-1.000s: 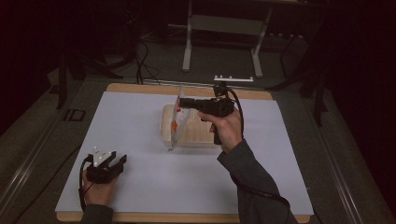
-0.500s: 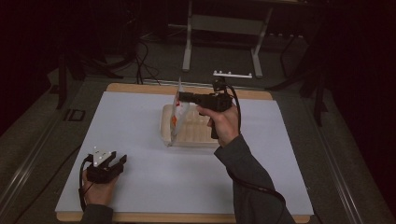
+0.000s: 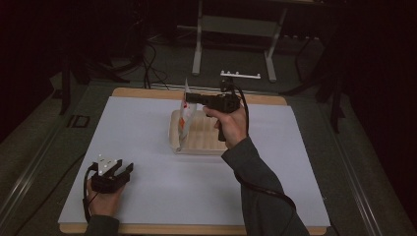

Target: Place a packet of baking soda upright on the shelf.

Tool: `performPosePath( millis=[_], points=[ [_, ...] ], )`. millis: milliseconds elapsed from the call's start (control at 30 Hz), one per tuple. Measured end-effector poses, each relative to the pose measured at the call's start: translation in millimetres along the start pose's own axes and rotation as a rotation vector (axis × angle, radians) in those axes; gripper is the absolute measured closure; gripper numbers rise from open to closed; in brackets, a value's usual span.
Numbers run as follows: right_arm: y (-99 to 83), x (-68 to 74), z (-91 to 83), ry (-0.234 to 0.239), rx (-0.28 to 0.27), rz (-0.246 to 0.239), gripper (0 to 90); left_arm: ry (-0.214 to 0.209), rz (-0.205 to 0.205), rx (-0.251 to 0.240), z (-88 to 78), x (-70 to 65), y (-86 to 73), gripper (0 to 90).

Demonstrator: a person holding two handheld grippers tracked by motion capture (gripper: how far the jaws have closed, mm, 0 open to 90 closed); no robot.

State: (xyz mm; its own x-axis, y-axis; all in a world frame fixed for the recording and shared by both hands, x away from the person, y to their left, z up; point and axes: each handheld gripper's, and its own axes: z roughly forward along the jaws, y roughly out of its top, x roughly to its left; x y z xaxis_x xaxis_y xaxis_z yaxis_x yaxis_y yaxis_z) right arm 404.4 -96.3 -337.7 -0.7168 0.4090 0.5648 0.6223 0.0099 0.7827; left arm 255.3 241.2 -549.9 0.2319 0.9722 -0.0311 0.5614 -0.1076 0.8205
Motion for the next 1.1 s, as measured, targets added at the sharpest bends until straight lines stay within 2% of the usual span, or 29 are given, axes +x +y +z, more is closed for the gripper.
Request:
performPosePath(
  millis=[300, 733, 900, 1100],
  points=[
    [5.8, -3.1, 15.1, -0.006, 0.002, -0.003, 90.0, -0.004, -0.005, 0.0, -0.1, 0.6, 0.0, 53.7],
    [9.9, -13.2, 30.1, -0.06, -0.012, 0.015, 90.0, -0.007, -0.006, 0.0, -0.2, 1.2, 0.0, 53.6],
    [8.3, -18.8, 33.8, -0.063, -0.025, 0.026, 90.0, -0.009, -0.01, -0.005, 0.1, 1.1, 0.0, 53.6],
    [3.0, -18.6, 38.2, -0.055, -0.017, 0.03, 90.0, -0.008, -0.008, -0.005, -0.2, 1.0, 0.0, 53.6]
  ],
)
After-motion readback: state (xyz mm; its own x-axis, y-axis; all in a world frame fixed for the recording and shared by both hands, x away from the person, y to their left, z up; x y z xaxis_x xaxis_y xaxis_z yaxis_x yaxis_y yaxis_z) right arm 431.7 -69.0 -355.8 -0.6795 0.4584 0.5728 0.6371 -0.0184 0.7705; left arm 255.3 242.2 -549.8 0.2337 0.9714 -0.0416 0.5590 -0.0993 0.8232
